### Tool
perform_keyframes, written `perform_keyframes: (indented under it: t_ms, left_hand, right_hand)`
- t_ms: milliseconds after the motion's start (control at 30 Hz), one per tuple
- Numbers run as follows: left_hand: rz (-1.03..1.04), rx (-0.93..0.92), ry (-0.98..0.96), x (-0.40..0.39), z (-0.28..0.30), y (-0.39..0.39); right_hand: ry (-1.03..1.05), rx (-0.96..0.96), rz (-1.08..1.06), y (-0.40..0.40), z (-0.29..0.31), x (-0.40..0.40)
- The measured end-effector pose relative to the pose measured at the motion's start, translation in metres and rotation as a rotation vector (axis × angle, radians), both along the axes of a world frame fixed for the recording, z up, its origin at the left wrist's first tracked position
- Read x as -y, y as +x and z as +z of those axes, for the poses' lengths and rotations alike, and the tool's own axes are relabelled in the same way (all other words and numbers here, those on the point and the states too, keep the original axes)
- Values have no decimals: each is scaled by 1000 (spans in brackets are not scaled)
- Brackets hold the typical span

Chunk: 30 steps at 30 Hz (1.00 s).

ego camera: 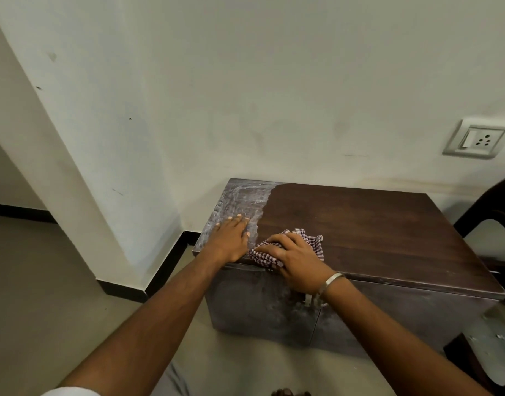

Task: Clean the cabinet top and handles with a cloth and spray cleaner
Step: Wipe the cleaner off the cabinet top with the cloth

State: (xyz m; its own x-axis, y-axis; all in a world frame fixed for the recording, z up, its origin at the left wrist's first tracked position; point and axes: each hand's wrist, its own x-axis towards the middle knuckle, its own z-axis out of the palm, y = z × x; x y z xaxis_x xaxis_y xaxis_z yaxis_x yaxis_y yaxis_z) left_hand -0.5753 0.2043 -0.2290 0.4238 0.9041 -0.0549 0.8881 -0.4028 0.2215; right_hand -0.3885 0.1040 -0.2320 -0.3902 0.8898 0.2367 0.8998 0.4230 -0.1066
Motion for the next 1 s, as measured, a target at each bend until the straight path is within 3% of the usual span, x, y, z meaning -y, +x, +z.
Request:
perform_keyframes:
  t_ms: [200,500,1000]
  left_hand:
    - [-3,3,-4,4,0,-3]
    - [-14,-3,12,0,-1,-12]
    - [35,-9,8,-2,2,-38]
  right_hand:
    - [-27,9,-67,1,9,-4]
    - [-6,-17,47,-7,4,0]
    - [-31,-3,26,-24,10,-8]
